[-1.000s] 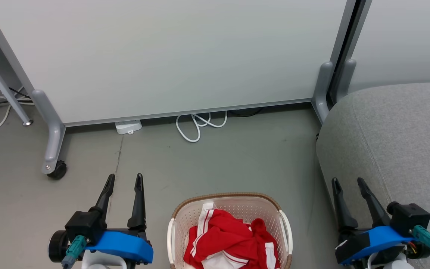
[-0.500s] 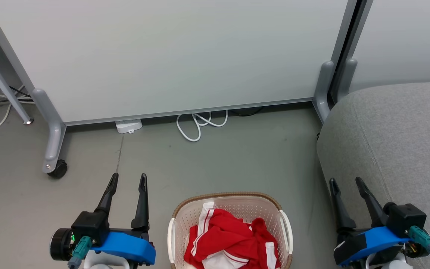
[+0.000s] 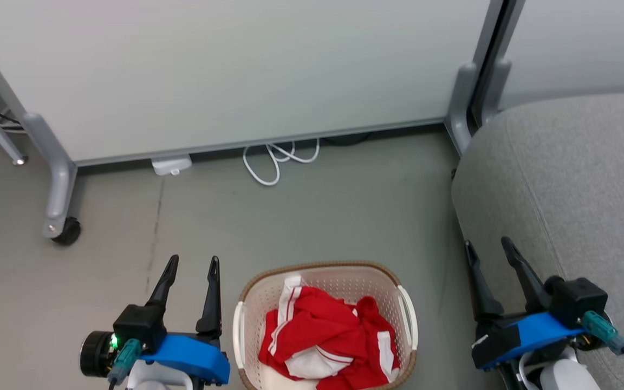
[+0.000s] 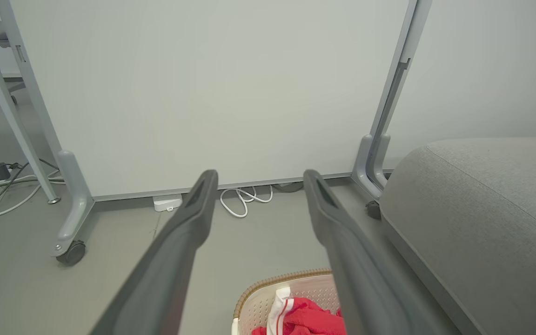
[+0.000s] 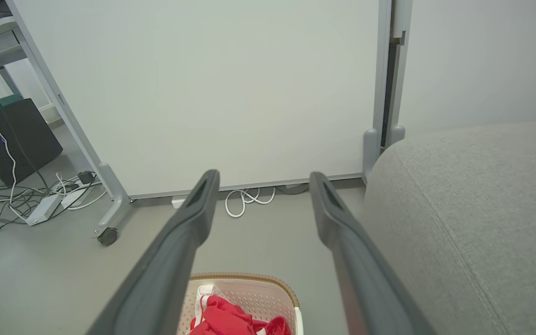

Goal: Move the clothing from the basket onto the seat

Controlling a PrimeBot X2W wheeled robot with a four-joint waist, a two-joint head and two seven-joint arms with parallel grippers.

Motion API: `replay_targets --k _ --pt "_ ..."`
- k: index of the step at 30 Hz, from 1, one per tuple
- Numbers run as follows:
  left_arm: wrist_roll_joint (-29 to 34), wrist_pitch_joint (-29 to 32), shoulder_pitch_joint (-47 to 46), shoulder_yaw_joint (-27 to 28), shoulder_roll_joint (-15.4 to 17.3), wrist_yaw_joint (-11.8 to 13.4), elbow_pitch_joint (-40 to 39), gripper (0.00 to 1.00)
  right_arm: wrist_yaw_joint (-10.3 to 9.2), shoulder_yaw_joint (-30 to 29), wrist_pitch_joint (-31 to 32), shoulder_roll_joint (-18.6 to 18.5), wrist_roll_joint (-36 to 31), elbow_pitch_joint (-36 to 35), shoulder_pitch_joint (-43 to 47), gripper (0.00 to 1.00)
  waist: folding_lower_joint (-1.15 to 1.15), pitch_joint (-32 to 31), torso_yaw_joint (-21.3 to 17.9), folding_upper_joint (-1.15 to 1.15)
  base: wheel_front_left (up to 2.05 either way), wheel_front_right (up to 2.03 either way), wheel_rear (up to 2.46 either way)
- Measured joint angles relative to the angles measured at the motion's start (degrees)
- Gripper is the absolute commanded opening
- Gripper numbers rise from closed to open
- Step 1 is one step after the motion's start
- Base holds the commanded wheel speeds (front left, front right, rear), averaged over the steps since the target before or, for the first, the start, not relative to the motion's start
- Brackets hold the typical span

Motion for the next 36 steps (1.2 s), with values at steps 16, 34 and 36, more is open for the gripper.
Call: replay_targets --k 16,34,36 --pt "1.2 0.0 -15.4 -4.9 3.0 -0.8 14.3 1.00 0.00 6.3 -1.8 -0.1 1.6 -6.2 -13.6 1.00 0.01 21.6 -8.8 0.00 0.00 0.00 0.00" --pt "3.3 0.3 -31.2 -20.2 10.3 -0.8 35.2 1.00 0.00 9.9 -2.6 -0.1 7.5 -10.6 -17.5 1.00 0.01 41.3 -18.7 0.00 0.00 0.00 0.00" --pt "4.3 0.3 -32.7 -21.3 11.1 -0.8 36.6 1.00 0.00 10.4 -2.6 -0.1 8.2 -11.0 -17.5 1.00 0.01 42.9 -19.5 0.00 0.00 0.00 0.00"
